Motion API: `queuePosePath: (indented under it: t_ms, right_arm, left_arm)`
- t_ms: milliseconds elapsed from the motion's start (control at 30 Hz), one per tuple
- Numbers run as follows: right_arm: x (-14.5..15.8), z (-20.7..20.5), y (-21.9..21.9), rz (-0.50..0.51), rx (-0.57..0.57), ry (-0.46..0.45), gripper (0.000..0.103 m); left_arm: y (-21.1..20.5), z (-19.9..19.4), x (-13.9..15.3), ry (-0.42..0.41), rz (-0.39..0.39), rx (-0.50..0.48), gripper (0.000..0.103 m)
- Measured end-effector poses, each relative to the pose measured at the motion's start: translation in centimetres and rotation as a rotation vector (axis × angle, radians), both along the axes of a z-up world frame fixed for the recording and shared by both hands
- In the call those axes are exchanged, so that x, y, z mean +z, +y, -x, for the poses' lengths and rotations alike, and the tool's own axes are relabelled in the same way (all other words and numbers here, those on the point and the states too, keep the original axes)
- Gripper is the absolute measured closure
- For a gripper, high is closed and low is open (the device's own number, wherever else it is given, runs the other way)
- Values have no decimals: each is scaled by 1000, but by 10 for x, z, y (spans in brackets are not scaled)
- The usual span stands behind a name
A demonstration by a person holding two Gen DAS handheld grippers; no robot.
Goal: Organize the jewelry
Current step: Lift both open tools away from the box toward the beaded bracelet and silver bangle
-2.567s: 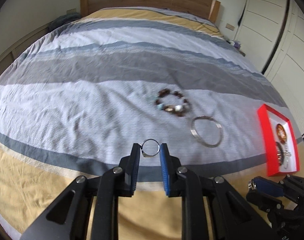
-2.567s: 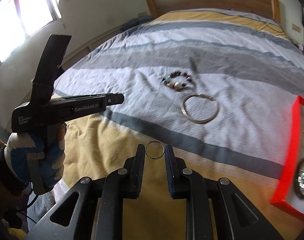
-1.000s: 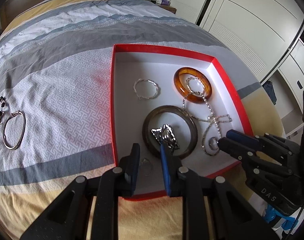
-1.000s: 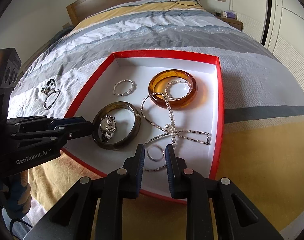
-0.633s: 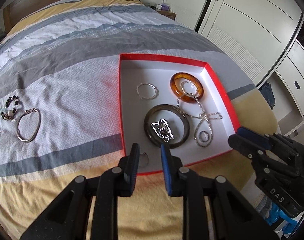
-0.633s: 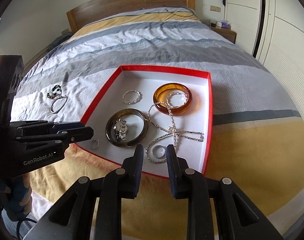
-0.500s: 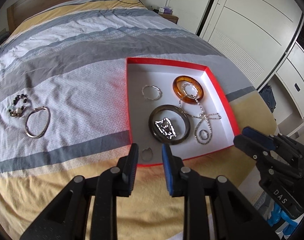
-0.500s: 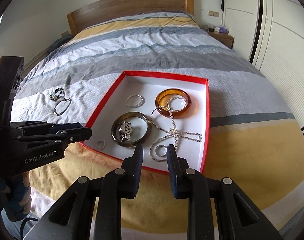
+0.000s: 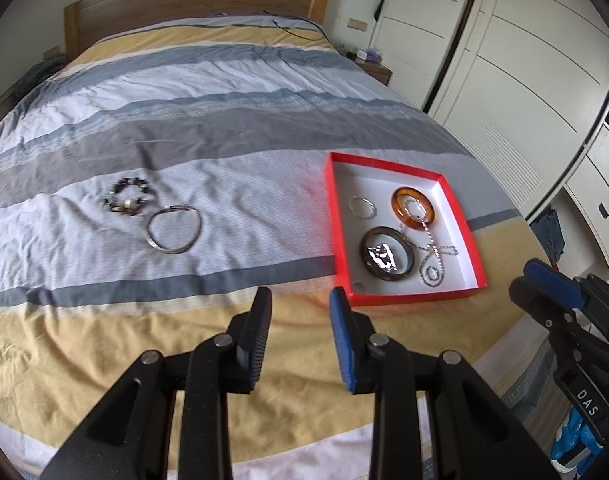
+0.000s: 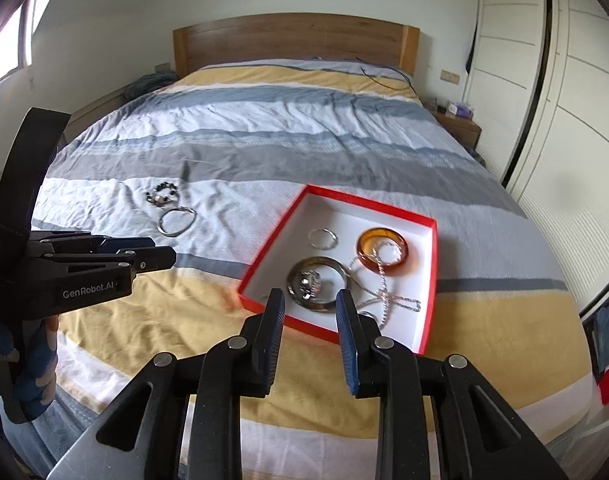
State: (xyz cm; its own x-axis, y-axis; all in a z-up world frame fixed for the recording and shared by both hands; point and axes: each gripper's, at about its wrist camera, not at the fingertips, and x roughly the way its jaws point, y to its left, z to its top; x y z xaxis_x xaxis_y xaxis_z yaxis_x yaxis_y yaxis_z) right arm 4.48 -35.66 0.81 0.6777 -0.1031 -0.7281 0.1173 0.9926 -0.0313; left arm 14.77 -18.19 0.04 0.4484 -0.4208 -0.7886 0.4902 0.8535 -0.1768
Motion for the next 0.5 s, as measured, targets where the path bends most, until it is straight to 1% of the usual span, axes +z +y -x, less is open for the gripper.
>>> queuePosePath:
  t_ms: [267,500]
  right_arm:
    - [22,2,50,31,89,-30,76]
    - [28,-11,91,49,182,-28,76]
  left_arm:
    - [68,-1,13,-30,16,108,74]
    - [122,-15,8,-27,14,211,74]
